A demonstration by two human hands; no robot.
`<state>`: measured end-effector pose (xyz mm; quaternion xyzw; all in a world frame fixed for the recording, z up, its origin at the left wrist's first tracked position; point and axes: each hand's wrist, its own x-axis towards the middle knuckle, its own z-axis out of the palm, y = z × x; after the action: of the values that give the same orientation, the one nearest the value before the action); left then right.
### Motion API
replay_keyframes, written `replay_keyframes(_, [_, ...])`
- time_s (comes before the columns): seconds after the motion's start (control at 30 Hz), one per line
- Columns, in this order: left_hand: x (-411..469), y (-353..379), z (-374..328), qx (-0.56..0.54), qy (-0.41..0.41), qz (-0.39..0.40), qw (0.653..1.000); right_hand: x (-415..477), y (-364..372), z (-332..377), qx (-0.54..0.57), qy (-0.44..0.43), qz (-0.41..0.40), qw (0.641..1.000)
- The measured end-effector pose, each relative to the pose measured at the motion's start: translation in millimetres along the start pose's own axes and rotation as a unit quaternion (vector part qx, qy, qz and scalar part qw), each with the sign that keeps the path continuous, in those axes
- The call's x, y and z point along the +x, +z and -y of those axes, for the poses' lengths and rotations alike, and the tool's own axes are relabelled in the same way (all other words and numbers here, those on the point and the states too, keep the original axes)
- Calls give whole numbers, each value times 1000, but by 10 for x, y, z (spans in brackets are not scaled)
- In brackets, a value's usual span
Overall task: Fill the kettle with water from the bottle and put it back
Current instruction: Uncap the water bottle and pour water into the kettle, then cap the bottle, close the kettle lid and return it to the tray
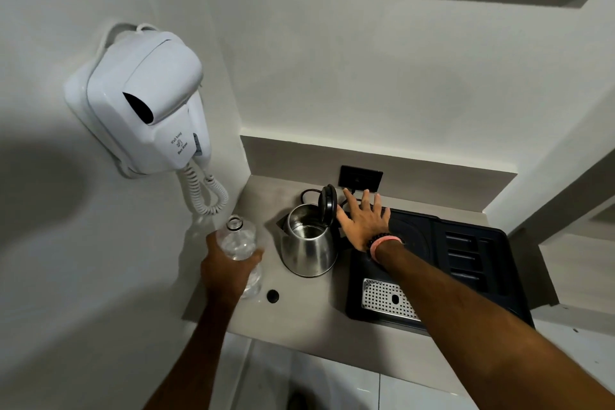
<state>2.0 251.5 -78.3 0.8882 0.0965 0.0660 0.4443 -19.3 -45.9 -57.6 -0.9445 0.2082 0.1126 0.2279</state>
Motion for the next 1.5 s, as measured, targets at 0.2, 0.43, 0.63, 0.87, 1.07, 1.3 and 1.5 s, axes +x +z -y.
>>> replay_keyframes(0.2, [-59,132,94,-61,-5,-89,994,6,16,0,-3,2,2,1000])
replay_keyframes(0.43, [-31,186,190,-80,2,-72,994,-3,18,14,0,0,2,1000])
replay_keyframes(0.63, [-162,207,425,-67,23,-25,997,-5,2,12,-1,1,-2,1000])
replay_keyframes(0.87, [-777,460,902,-33,-46,-13,998,-30,8,32,11,-2,-3,1000])
replay_keyframes(1.07, [-825,721,875,124,47,117,984,-26,8,24,3,1,1,1000])
replay_keyframes(1.3, [-711,723,767,235,50,163,957,-22,-14,10,0,3,9,1000])
replay_keyframes(1.5, [-804,468,321,183,110,122,969,-45,-2,27,-1,-2,12,1000])
